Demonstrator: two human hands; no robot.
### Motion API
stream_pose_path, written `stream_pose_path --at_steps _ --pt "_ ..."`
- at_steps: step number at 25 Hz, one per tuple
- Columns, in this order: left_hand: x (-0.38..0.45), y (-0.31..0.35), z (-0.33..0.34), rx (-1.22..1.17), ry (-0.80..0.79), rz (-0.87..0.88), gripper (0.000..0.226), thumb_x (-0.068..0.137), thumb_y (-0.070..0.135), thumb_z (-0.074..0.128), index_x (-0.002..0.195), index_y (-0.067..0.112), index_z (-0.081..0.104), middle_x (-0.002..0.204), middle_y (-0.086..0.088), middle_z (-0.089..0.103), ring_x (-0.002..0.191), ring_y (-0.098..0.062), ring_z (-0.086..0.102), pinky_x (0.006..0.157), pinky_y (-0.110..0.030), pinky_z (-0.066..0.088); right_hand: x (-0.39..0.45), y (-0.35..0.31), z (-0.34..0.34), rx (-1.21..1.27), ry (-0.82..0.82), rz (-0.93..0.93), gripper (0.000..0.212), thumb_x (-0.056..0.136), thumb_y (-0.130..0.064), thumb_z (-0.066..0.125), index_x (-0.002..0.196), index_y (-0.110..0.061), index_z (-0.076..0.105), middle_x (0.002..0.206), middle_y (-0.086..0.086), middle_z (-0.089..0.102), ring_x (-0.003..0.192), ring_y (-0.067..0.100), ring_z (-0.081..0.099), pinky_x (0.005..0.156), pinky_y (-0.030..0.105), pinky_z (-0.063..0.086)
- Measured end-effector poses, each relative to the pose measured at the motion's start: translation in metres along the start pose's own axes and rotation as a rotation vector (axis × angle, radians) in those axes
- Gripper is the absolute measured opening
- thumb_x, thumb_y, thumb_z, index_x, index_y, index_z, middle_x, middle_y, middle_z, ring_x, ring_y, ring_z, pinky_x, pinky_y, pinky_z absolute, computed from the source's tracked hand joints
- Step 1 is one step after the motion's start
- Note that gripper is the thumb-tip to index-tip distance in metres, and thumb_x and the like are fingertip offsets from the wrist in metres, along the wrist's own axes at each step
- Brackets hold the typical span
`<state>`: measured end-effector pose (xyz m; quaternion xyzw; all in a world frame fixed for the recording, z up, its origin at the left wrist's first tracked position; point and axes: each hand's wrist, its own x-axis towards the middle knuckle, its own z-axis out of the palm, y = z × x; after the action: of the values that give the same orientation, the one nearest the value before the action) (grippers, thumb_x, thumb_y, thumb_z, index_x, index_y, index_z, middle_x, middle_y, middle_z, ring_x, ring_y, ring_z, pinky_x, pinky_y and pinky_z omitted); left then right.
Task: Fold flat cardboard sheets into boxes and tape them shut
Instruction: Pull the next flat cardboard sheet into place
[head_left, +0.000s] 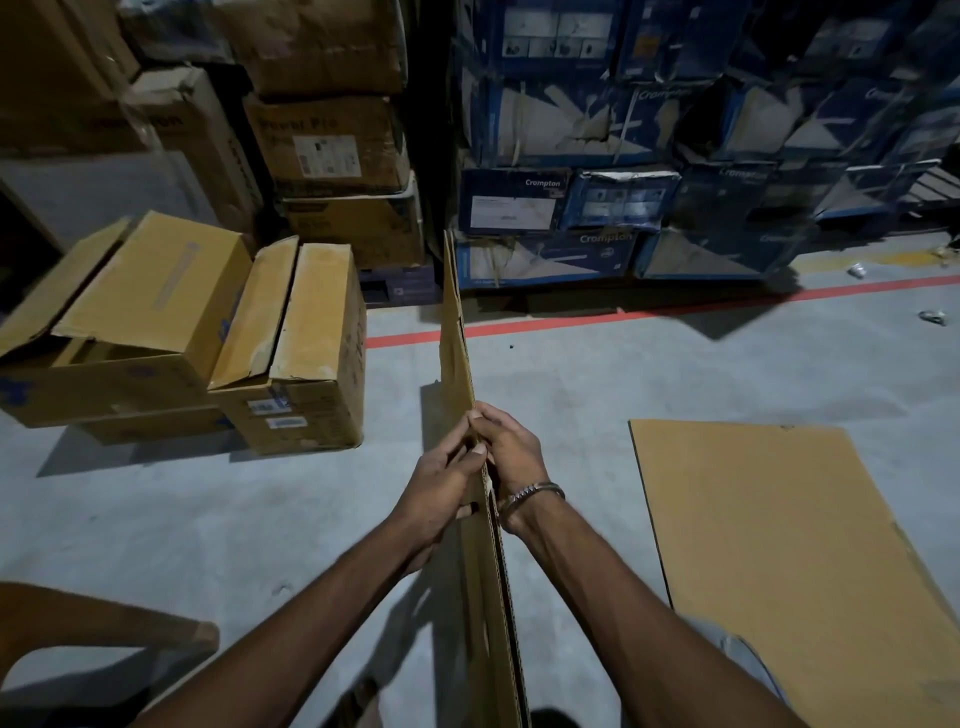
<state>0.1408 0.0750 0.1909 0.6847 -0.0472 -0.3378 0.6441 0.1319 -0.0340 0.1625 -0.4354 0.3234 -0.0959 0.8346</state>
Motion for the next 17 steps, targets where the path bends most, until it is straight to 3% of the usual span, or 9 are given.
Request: stream_pose_path --at_steps 2,4,7,9,12,17 --pt "0.004 -0.006 -0.001 -0.031 0.006 0.008 0.048 0.107 0.024 0.057 0.147 0.051 0.051 0.146 0.017 0.059 0.122 0.002 0.06 0.094 -0.046 0.06 -0.004 -0.008 -0.005 -0.085 -0.013 -0.003 0.026 0.092 -0.016 0.075 0.118 -0.018 0.076 0.111 0.003 0.078 0.099 0.011 0.075 0.089 0.034 0.06" --pt "0.006 -0.01 -0.002 -0.061 0.056 0.001 0.048 0.105 0.019 0.061 0.143 0.048 0.057 0.145 0.008 0.062 0.123 -0.01 0.065 0.099 -0.053 0.058 -0.007 -0.018 -0.014 -0.188 -0.056 0.03 0.035 0.09 -0.021 0.078 0.124 -0.024 0.073 0.102 -0.009 0.076 0.084 0.001 0.072 0.073 0.028 0.054" --pt "0.008 -0.016 -0.003 -0.064 0.145 0.002 0.047 0.1 0.015 0.068 0.136 0.044 0.065 0.138 0.0 0.068 0.122 -0.023 0.067 0.101 -0.056 0.055 -0.002 -0.023 -0.024 -0.295 -0.086 0.11 0.069 0.077 -0.036 0.09 0.14 -0.032 0.062 0.12 -0.007 0.069 0.115 0.014 0.062 0.089 0.04 0.05" --pt "0.007 -0.015 -0.007 -0.079 0.166 0.01 0.046 0.098 0.014 0.071 0.135 0.041 0.066 0.134 -0.003 0.071 0.12 -0.026 0.069 0.1 -0.057 0.056 -0.002 -0.019 -0.023 -0.321 -0.091 0.104 0.083 0.068 -0.043 0.094 0.143 -0.032 0.059 0.122 -0.005 0.069 0.123 0.017 0.06 0.092 0.046 0.052" --pt "0.002 -0.013 -0.014 -0.092 0.21 0.016 0.048 0.098 0.009 0.069 0.137 0.036 0.064 0.13 -0.003 0.072 0.11 -0.021 0.074 0.098 -0.056 0.057 -0.006 -0.016 -0.017 -0.36 -0.094 0.112 0.089 0.063 -0.045 0.097 0.142 -0.029 0.058 0.128 0.0 0.065 0.115 0.018 0.059 0.089 0.048 0.054" --pt "-0.006 -0.014 -0.022 -0.172 0.259 0.012 0.054 0.099 -0.003 0.062 0.141 0.031 0.062 0.106 0.003 0.079 0.09 -0.016 0.079 0.084 -0.043 0.064 -0.008 -0.012 -0.01 -0.555 -0.126 0.103 0.094 0.063 -0.055 0.091 0.145 -0.024 0.057 0.147 -0.001 0.056 0.129 0.024 0.053 0.1 0.053 0.053"
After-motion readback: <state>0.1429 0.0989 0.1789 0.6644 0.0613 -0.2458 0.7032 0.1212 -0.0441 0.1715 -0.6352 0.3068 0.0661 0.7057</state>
